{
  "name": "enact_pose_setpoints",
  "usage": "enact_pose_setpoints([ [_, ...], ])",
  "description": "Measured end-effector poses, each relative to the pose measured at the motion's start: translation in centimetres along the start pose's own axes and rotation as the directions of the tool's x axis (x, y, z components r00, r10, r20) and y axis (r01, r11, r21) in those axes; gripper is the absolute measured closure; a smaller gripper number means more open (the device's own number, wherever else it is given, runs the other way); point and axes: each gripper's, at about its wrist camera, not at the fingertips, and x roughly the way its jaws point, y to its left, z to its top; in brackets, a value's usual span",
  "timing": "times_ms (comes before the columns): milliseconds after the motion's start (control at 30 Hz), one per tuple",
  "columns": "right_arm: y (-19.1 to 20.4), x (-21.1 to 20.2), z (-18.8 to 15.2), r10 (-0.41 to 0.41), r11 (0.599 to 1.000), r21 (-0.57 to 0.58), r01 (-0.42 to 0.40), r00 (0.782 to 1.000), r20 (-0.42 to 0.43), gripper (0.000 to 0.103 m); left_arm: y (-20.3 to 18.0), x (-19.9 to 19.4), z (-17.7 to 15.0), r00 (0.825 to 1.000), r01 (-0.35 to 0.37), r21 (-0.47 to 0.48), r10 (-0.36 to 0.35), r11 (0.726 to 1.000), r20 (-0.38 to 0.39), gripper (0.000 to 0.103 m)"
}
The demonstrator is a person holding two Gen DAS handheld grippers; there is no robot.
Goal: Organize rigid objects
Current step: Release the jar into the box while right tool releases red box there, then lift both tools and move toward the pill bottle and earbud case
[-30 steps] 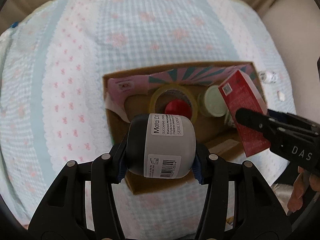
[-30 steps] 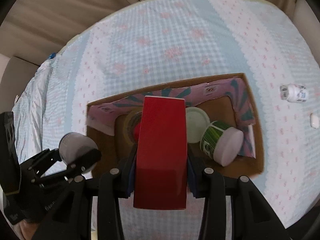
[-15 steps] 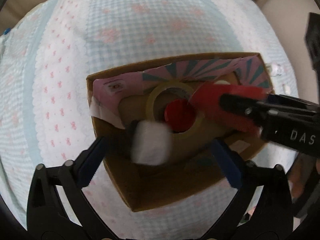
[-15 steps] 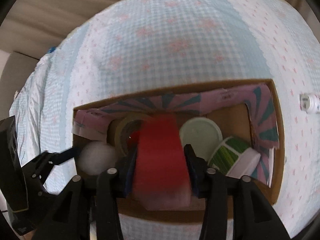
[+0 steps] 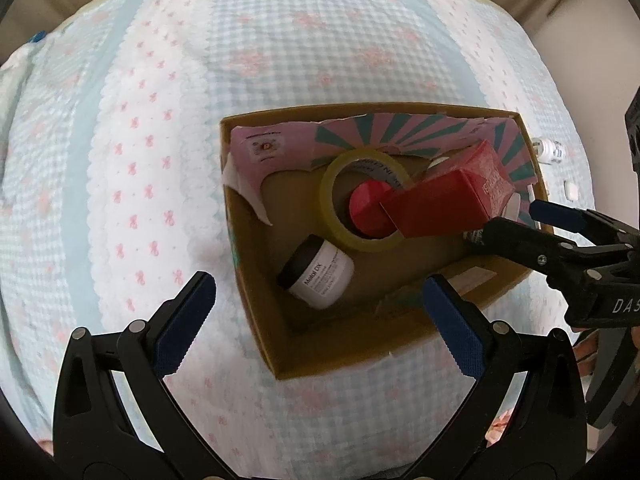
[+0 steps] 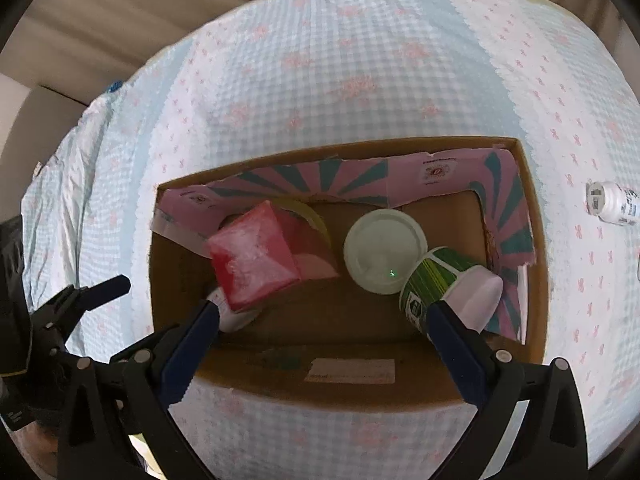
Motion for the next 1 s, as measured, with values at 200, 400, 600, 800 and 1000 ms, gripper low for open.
enact_pose_setpoints([
  [200,0.6,-2.2,-1.1,-0.006,1.0,-0.025,0.007,0.999,0.039,0.0,-0.1,-2.4,-1.5,0.999,-0.006,-0.005,0.006,1.0,0.042,0.0],
  [400,1.8,-5.0,-2.3,-0.006,0.999,-0.047,0.01,0.996,0.089,0.0,-0.4,-5.8,-2.7,0.994,-0.021,-0.008,0.022,1.0,0.107,0.0],
  [600,3.4,-8.4,-3.7,-0.033,0.996,-0.082,0.046,0.988,0.149,0.0,-0.2,-10.0,-4.9,0.985,-0.039,-0.041,0.045,0.998,0.166,0.0],
  [800,4.0,-12.2,-5.2,-0.06,0.997,-0.042,0.069,0.98,0.188,0.0,-1.0,-14.1,-6.0,0.975,-0.096,-0.051,0.104,0.994,0.196,0.0],
  [1000,2.4,-15.8,-6.2,-0.096,0.995,0.026,0.093,0.967,0.237,0.0,-3.0,-17.5,-6.3,0.954,-0.134,0.001,0.129,0.991,0.269,0.0],
])
